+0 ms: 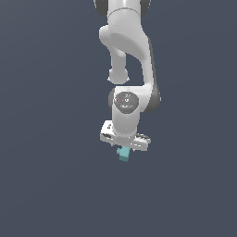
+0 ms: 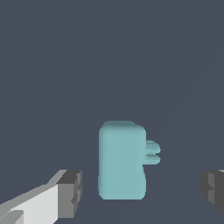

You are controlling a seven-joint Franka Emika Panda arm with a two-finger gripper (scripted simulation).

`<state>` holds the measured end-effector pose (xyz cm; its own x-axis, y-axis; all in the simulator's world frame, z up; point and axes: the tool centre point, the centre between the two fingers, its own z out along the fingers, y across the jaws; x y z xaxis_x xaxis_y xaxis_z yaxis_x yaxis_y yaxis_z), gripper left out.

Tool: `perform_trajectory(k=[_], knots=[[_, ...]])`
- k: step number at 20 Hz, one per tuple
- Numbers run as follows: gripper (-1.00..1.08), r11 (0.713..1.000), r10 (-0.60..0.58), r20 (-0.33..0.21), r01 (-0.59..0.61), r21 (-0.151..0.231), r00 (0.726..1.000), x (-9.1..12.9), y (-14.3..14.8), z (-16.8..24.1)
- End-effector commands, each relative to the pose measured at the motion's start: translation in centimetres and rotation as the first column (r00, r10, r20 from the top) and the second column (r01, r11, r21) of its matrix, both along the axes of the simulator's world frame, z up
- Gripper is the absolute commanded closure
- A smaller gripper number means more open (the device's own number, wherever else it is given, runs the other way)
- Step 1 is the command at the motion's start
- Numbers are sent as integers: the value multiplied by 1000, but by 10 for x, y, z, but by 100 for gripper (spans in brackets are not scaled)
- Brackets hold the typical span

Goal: Pick up the object and move it to a goal position.

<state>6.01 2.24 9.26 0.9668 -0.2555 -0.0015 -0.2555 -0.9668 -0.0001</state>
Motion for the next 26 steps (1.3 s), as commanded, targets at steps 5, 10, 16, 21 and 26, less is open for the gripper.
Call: perform_trajectory(k=[5, 10, 16, 21, 26], knots=[[-92, 1000, -2, 0, 2, 0, 1000, 1, 0, -4], [-92, 1000, -4, 1, 4, 0, 1000, 0, 0, -25], [-92, 1000, -6, 1, 6, 0, 1000, 0, 0, -50], [108, 1000, -6, 1, 6, 0, 1000, 2, 0, -51], [108, 1000, -6, 1, 6, 0, 1000, 2, 0, -51]])
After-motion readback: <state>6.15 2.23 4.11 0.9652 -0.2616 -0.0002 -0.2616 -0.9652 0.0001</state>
